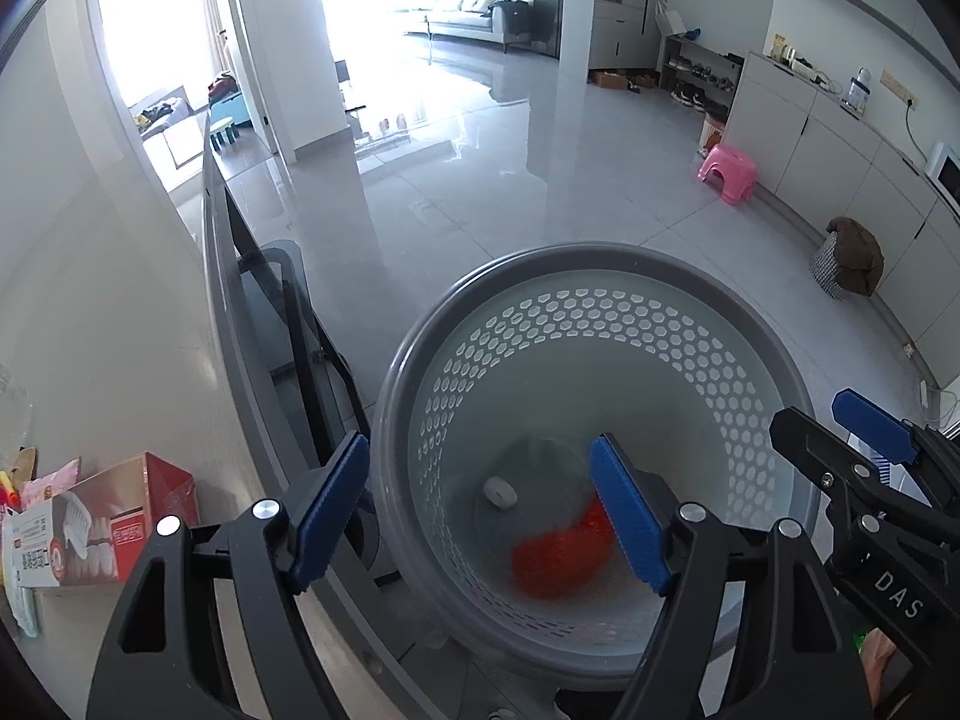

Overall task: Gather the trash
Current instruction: 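Move both open tools back over the table toward the fluffy ball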

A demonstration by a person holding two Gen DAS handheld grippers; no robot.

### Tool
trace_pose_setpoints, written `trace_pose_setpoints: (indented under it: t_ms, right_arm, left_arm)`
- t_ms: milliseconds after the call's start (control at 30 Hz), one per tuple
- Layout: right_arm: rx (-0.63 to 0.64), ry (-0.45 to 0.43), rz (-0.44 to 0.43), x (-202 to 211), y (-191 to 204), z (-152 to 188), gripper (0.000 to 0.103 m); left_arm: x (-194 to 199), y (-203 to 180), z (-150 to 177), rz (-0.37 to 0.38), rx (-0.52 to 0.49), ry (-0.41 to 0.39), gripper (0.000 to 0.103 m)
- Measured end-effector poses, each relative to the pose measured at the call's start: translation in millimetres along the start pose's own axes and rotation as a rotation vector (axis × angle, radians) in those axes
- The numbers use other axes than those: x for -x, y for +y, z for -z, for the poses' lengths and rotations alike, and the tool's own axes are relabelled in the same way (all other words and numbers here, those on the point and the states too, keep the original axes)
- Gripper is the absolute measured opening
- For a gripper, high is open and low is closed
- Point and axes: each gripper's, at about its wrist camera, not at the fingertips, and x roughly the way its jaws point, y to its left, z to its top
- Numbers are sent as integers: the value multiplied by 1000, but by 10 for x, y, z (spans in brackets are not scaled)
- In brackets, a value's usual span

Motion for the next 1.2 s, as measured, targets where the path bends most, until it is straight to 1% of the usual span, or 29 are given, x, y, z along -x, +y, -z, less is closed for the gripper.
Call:
trace_pose_setpoints:
  t_ms: [167,267,367,500,567,733,833,967,1133,1200]
  right_arm:
    - [9,-29,-21,207,61,64,63]
    - [19,-49,-30,357,138,119,64]
    - [30,-72,-36,526,242,171,65]
    - [45,-100,-57,754,407,241,66]
    - [59,-116,-68,870,517,276,67]
    - [94,-150,-102,1129,810,380,69]
    - [121,-161,-132,1241,1029,429,69]
    - [175,-173,-170,1350,1371,505,70]
    - [235,-176,-238,1406,1902,634,71]
    - [261,-170,-258,1398,2101,699,71]
  left_arm:
    - [193,91,95,1,24,-30,75]
    - [377,152,182,-4,34,-56,75]
    - [607,233,283,-8,43,-92,75]
    - [931,346,409,-22,54,-149,78]
    - [1111,416,480,-40,59,-182,79]
    - [1498,628,661,-53,96,-240,80]
    - [1746,870,818,-68,132,-271,80]
    - [1991,1192,950,-99,181,-288,80]
    - [2286,1638,1231,-175,233,-311,82]
    - [2386,1825,1358,-200,263,-317,84]
